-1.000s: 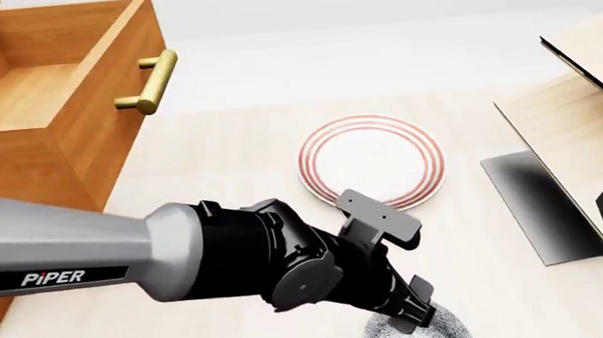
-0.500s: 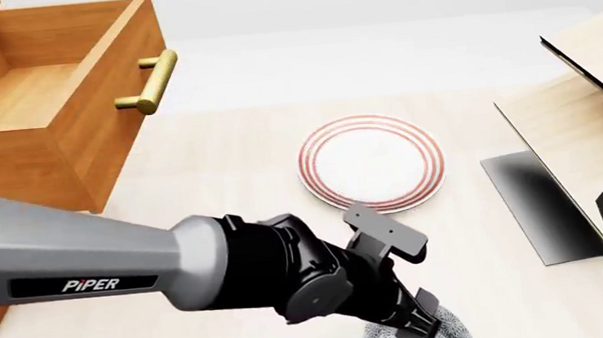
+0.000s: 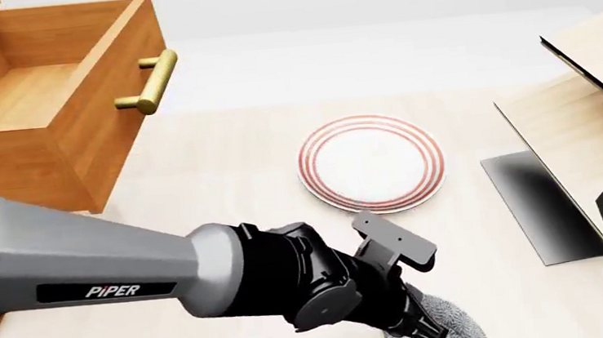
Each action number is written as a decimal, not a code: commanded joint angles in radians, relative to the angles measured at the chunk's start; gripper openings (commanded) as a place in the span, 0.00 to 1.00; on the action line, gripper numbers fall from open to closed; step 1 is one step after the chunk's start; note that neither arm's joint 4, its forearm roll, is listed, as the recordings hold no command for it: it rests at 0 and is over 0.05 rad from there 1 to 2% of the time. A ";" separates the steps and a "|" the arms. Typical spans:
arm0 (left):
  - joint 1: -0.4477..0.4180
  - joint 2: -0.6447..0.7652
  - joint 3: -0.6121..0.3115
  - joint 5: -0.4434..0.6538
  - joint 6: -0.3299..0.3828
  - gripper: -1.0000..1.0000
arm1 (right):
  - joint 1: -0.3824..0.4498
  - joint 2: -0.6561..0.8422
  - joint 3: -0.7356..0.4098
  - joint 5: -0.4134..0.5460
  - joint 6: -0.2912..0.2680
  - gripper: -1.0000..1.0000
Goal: Open the top drawer of the cabinet and put the bowl in it.
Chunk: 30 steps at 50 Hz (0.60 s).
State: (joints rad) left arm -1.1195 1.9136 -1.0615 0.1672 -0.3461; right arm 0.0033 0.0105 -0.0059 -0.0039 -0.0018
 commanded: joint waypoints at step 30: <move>0.016 -0.122 0.028 0.031 0.012 0.00 | 0.000 -0.002 0.001 0.001 0.001 1.00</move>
State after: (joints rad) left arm -1.1140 1.8288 -1.0355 0.1836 -0.3435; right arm 0.0033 0.0104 -0.0059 -0.0039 -0.0018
